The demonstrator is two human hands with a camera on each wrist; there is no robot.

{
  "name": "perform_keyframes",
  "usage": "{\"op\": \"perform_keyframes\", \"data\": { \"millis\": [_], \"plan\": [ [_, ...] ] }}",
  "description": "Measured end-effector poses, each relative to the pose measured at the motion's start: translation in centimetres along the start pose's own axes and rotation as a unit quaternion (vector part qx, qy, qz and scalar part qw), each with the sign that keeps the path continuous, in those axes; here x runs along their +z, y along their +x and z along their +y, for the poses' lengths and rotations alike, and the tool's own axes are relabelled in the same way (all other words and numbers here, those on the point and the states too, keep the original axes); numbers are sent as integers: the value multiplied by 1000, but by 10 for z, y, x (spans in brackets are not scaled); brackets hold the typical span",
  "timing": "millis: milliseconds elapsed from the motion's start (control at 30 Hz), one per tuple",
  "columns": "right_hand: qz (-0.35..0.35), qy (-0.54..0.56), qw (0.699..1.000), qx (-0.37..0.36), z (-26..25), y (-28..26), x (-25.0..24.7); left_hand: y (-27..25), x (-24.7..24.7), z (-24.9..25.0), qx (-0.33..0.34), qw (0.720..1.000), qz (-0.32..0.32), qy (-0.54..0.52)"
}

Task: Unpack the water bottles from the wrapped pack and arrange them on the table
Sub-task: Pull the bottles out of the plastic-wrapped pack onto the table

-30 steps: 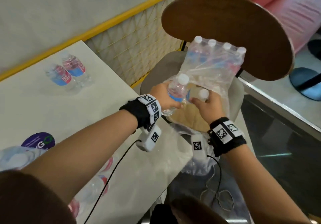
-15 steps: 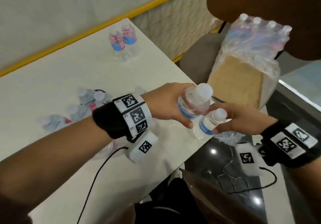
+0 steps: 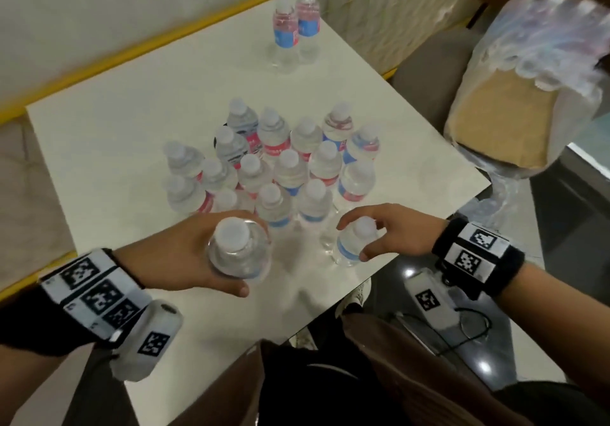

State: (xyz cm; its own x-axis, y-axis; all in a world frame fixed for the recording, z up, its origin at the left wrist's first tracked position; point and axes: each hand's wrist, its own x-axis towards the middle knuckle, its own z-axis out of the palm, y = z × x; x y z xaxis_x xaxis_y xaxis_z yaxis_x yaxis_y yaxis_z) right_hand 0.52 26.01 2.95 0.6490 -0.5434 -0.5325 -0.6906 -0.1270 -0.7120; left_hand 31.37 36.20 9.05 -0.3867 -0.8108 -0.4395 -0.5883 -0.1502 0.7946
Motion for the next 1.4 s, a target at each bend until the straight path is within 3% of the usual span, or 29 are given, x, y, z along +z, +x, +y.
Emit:
{"op": "perform_keyframes", "data": {
  "millis": [167, 233, 267, 367, 433, 533, 600, 700, 867, 1133, 1233, 1333, 1400],
  "plan": [
    [19, 59, 998, 11, -12, 8, 13, 6, 21, -67, -71, 993, 97, -24],
    [-3, 152, 987, 43, -10, 6, 9, 17, 34, -84, -79, 985, 144, -54],
    [-13, 226, 971, 75, -9, 4, 7, 22, 42, -91, -81, 982, 157, -65],
    [20, 440, 877, 193, 2, 6, 5, 32, 67, -107, -88, 975, 178, -95],
    [39, 506, 825, 248, 11, 13, 13, 33, 79, -114, -100, 967, 203, -122],
    [-13, 590, 763, 263, 12, 26, 30, 33, 87, -121, -110, 958, 223, -142],
    [-10, 628, 733, 262, 7, 32, 38, 31, 88, -123, -117, 957, 227, -135],
    [7, 659, 711, 247, -3, 40, 50, 30, 85, -128, -139, 953, 240, -120],
    [-21, 717, 649, 254, -24, 58, 77, 31, 74, -136, -140, 942, 278, -123],
    [-31, 746, 617, 247, -32, 73, 92, 32, 69, -131, -158, 950, 246, -110],
    [-46, 707, 643, 290, -14, 65, 83, 17, 51, -120, -194, 959, 188, -90],
    [1, 668, 675, 313, 7, 44, 61, -15, 6, -97, -245, 965, 63, 76],
    [40, 651, 694, 305, 23, 25, 38, -31, -26, -68, -221, 962, 49, 154]
  ]
}}
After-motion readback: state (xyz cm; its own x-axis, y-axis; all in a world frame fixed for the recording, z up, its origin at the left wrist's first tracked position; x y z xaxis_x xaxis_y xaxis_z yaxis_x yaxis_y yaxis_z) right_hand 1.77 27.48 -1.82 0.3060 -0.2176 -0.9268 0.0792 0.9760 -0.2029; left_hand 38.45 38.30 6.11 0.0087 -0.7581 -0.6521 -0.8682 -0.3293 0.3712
